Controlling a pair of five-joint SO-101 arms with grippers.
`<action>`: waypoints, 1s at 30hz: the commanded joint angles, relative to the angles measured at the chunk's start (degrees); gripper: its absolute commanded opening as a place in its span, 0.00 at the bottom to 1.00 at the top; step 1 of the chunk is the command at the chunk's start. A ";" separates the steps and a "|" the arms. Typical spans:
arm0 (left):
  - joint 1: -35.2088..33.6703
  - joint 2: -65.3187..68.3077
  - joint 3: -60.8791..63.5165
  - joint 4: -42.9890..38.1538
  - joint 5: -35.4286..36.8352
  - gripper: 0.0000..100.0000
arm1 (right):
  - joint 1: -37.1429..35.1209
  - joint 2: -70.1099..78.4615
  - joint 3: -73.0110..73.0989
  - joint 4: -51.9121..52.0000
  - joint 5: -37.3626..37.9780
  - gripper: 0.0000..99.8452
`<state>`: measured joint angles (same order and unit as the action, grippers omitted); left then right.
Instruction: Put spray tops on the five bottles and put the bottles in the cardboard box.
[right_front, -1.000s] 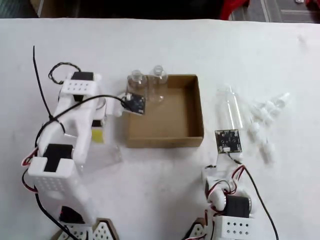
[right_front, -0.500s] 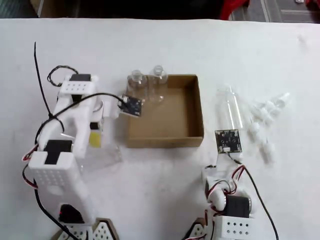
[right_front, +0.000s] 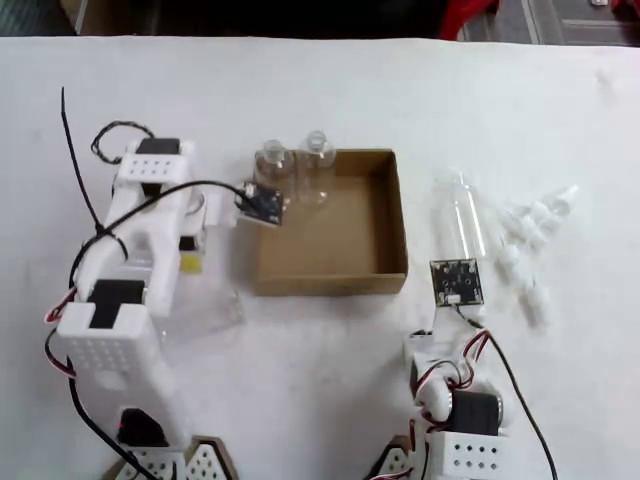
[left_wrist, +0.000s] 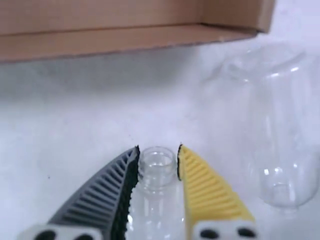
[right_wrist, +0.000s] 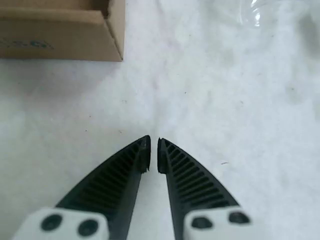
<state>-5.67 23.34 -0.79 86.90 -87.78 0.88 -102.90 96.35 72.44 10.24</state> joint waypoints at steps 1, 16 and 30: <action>0.31 -0.75 -6.33 6.42 -0.26 0.07 | 0.48 -0.31 0.53 0.31 -0.26 0.02; 9.19 -0.84 -26.29 15.30 29.71 0.02 | 0.48 -0.31 0.53 0.31 -0.26 0.02; 21.93 -15.69 -29.89 15.30 49.67 0.02 | 0.48 -0.31 0.53 0.31 -0.26 0.02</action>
<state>12.62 13.93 -27.69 101.76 -41.36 0.88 -102.90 96.35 72.44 10.24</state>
